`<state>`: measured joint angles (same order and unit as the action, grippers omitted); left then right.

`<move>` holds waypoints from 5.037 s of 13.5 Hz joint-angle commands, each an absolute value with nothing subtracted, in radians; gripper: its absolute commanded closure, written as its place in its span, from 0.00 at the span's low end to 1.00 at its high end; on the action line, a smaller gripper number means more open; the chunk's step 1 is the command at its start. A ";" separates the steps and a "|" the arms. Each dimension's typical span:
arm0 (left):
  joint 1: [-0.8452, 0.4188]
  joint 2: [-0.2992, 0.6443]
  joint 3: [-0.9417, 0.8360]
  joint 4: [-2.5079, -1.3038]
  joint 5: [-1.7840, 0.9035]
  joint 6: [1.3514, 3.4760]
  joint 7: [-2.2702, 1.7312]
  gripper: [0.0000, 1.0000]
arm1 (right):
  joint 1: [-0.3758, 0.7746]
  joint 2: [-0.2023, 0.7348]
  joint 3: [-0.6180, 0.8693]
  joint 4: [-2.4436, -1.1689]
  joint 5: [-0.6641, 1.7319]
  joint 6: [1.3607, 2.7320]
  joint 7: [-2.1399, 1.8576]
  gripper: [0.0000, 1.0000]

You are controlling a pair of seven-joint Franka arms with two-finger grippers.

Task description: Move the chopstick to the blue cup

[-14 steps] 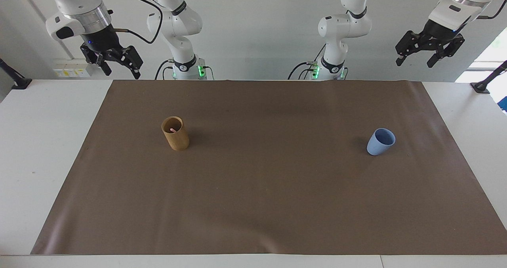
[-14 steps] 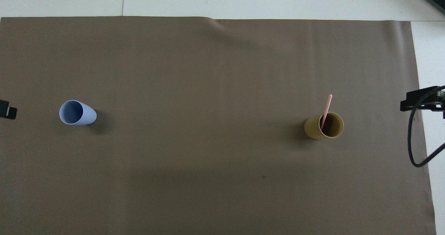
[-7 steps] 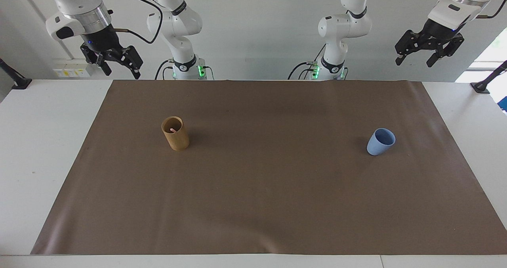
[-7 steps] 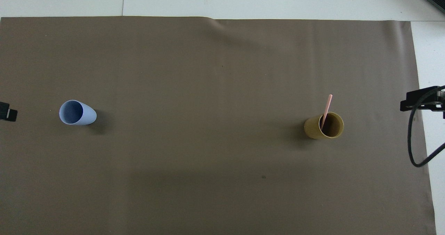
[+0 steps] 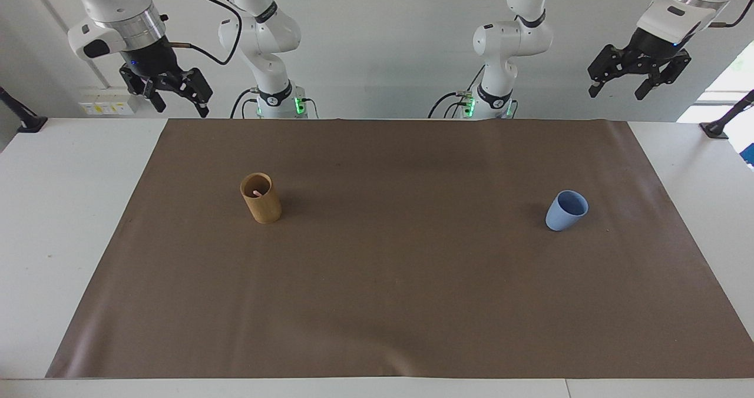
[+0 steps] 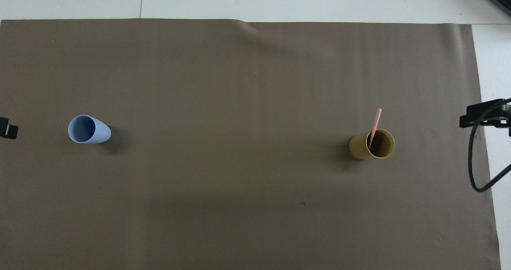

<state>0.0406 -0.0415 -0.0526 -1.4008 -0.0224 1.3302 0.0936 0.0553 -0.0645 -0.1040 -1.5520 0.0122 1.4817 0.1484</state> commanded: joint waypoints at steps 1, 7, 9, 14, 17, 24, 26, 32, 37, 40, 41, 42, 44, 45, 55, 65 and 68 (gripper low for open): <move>0.051 -0.071 -0.051 -1.448 -0.029 1.382 0.110 0.00 | 0.038 -0.075 -0.092 -1.557 0.014 1.474 0.124 0.00; 0.083 -0.072 -0.051 -1.451 -0.029 1.381 0.100 0.00 | 0.038 -0.075 -0.092 -1.557 0.014 1.474 0.124 0.00; 0.084 -0.072 -0.051 -1.451 -0.029 1.384 0.095 0.00 | 0.037 -0.075 -0.092 -1.557 0.014 1.474 0.124 0.00; 0.089 -0.071 -0.051 -1.453 -0.029 1.437 0.110 0.00 | 0.037 -0.075 -0.092 -1.557 0.014 1.474 0.124 0.00; 0.107 -0.057 -0.051 -1.508 -0.029 1.526 0.117 0.00 | 0.038 -0.080 -0.094 -1.562 0.009 1.454 0.124 0.00; 0.189 -0.014 -0.051 -1.804 -0.032 1.886 0.274 0.00 | 0.035 -0.075 -0.100 -1.557 0.009 1.477 0.129 0.00; 0.189 -0.006 -0.051 -1.882 -0.034 1.986 0.275 0.00 | 0.035 -0.072 -0.101 -1.554 0.006 1.482 0.127 0.00; 0.186 0.118 -0.051 -1.960 -0.038 2.132 0.276 0.00 | 0.037 -0.075 -0.098 -1.557 0.012 1.482 0.129 0.00; 0.183 0.149 -0.051 -1.997 -0.074 2.194 0.275 0.33 | 0.040 -0.077 -0.098 -1.575 0.014 1.515 0.109 0.00; 0.183 0.137 -0.051 -2.026 -0.084 2.188 0.272 0.91 | 0.061 -0.078 -0.094 -1.621 0.014 1.558 0.110 0.00; 0.181 0.133 -0.051 -2.029 -0.086 2.180 0.272 0.98 | 0.061 -0.077 -0.094 -1.635 0.014 1.583 0.110 0.00; 0.178 0.133 -0.051 -2.029 -0.086 2.166 0.273 0.98 | 0.067 -0.071 -0.092 -1.643 0.015 1.592 0.109 0.00; 0.175 0.129 -0.051 -2.029 -0.086 2.143 0.273 1.00 | 0.104 -0.057 -0.092 -1.666 0.015 1.624 0.109 0.00; 0.173 0.127 -0.051 -2.028 -0.086 2.132 0.273 1.00 | 0.121 -0.055 -0.092 -1.687 0.015 1.644 0.100 0.00; -0.107 0.075 -0.055 -2.026 -0.084 2.195 -0.067 1.00 | 0.167 0.005 -0.092 -1.796 0.023 1.744 0.075 0.00; -0.566 0.092 -0.060 -2.026 0.035 2.235 -0.644 1.00 | 0.155 0.041 -0.092 -1.877 0.113 1.899 -0.141 0.00; -0.620 0.136 -0.061 -2.028 0.035 2.302 -0.670 1.00 | 0.153 0.028 -0.094 -1.936 0.196 1.991 -0.196 0.00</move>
